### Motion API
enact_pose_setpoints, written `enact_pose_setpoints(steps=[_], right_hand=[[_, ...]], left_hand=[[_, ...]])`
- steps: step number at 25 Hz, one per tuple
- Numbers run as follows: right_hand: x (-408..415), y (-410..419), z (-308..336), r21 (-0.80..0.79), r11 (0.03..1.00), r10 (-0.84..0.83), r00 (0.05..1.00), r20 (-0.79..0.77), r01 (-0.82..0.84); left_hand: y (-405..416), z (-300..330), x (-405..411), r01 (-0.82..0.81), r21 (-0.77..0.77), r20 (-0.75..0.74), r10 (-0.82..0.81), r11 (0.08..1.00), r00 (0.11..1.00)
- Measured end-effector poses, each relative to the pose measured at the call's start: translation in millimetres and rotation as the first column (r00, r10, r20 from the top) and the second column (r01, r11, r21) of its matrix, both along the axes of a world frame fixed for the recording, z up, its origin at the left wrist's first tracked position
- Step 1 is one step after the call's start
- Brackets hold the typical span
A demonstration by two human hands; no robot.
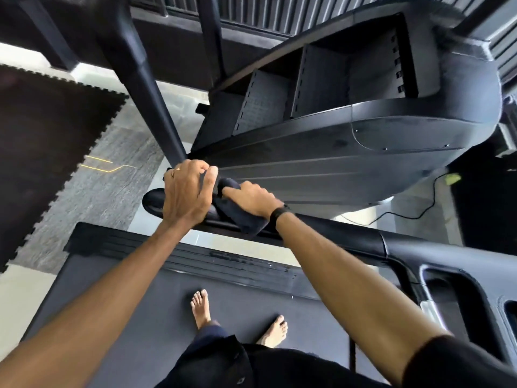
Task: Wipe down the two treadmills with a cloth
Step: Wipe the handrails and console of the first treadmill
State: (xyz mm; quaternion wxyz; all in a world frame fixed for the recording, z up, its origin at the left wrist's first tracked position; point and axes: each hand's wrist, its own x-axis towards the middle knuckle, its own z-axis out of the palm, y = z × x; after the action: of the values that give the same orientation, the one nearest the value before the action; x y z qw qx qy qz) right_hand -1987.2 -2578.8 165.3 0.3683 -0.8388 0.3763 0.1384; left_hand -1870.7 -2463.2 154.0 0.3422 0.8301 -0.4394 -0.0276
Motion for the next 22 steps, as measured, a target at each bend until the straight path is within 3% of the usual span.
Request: enact_pose_setpoints(steps=[3,6,10,13,15,18,20,22], right_hand=[[7.0,-28.4,-18.2,0.233,0.97,0.069,0.997,-0.02,-0.063],[3.5,-28.9,-23.5,0.232,0.973,-0.018,1.0,0.011,0.015],[-38.3,-8.7,-4.0,-0.025,0.999,-0.038,0.999,-0.01,0.038],[-63.6,17.2,11.5,-0.318,0.948,0.026,0.993,0.114,0.012],[-67.0,25.9,10.3,-0.39,0.921,0.029,0.994,0.107,0.015],[-36.5,0.2,7.5,-0.169,0.983,-0.096,0.99,-0.106,0.078],[-12.4,-22.5,-0.6,0.083,0.996,-0.002,0.98,-0.199,0.019],[5.6,-34.7,-8.7,0.212,0.976,0.091,0.976,-0.199,-0.047]], left_hand=[[-3.1,1.7,0.4,-0.006,0.04,0.003,0.005,0.999,1.0],[-3.8,1.5,3.7,0.034,0.06,0.003,-0.034,0.998,0.999],[-4.2,-4.8,6.4,0.077,0.029,0.001,-0.077,0.997,0.997],[-5.6,-6.5,9.4,0.106,0.017,0.001,-0.106,0.994,0.994],[-4.0,-8.0,8.8,0.121,0.009,0.01,-0.121,0.993,0.993],[-3.1,-8.8,9.1,0.123,0.018,0.038,-0.124,0.992,0.992],[-3.5,-8.7,9.5,0.125,0.053,0.033,-0.127,0.991,0.991],[-2.9,-9.4,10.4,0.13,0.096,0.05,-0.135,0.987,0.99]])
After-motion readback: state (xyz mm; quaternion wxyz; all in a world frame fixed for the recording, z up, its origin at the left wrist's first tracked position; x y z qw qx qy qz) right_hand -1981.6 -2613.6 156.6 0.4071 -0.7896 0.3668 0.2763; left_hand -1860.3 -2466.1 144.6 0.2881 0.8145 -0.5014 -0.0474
